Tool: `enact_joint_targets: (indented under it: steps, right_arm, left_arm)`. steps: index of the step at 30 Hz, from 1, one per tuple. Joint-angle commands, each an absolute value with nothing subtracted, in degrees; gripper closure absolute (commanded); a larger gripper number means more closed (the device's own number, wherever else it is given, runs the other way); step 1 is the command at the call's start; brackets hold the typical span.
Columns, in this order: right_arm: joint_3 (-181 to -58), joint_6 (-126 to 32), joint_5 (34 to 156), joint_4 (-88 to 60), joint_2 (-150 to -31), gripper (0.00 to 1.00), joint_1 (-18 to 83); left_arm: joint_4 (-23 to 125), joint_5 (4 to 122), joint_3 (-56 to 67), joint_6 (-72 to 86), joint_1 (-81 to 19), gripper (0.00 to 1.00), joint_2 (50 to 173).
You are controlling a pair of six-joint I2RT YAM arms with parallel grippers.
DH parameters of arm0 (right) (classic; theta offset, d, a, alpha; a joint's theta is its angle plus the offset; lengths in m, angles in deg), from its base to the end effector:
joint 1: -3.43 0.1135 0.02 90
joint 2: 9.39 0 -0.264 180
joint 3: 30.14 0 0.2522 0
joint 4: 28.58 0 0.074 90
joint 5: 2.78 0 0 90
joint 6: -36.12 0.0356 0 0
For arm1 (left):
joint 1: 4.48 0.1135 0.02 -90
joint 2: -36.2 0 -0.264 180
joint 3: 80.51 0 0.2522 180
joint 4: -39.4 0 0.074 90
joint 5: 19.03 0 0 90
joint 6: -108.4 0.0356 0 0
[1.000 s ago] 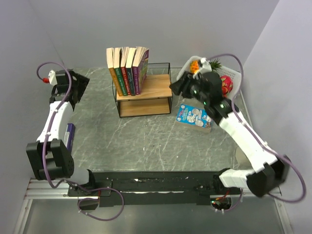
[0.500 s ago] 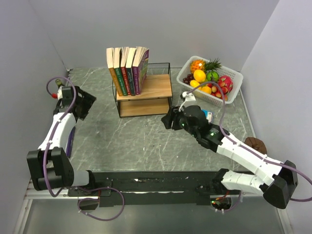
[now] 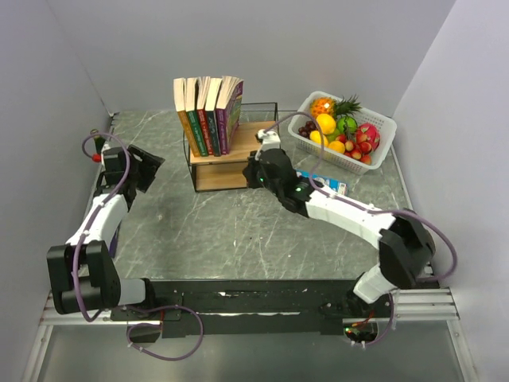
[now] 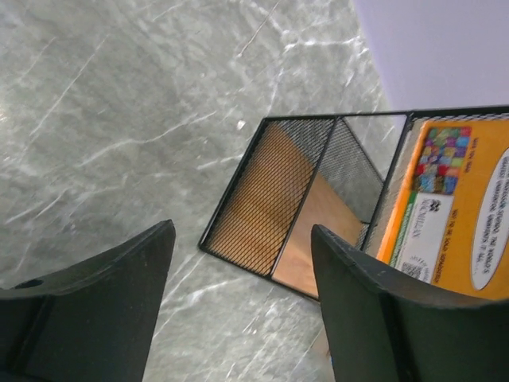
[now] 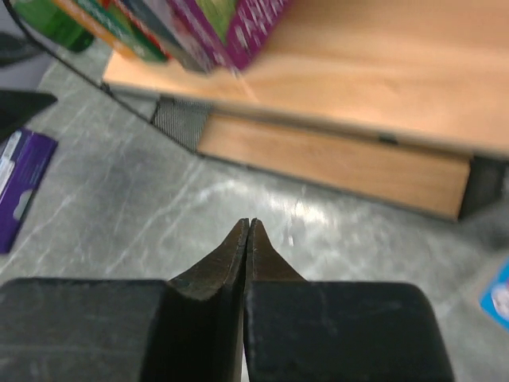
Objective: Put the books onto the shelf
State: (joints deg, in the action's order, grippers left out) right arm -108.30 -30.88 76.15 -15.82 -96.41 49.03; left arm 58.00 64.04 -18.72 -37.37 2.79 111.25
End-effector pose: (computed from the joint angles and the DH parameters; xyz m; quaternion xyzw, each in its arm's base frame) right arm 0.2545 0.2501 0.2982 -0.1082 0.8180 0.2493 0.5070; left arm 0.2884 0.0325 0.2530 -0.4311 0.7591 -0.2474 0.4205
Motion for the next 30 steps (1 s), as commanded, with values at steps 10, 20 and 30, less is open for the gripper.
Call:
enact_joint_targets:
  steps: [10,20,30]
  right_arm:
    - [-109.6,-30.4,80.9,-47.3,-108.3,1.00,48.2]
    - [-109.9,-27.2,82.5,-59.4,-115.1,1.00,48.4]
    - [-112.4,-25.4,81.5,-59.9,-118.0,1.00,48.3]
  left_arm:
    - [43.4,62.2,-14.0,-39.3,1.8,0.35,119.7]
    - [40.4,62.1,-15.7,-38.7,1.7,0.36,119.8]
    - [40.0,61.3,-16.3,-39.2,1.7,0.36,120.1]
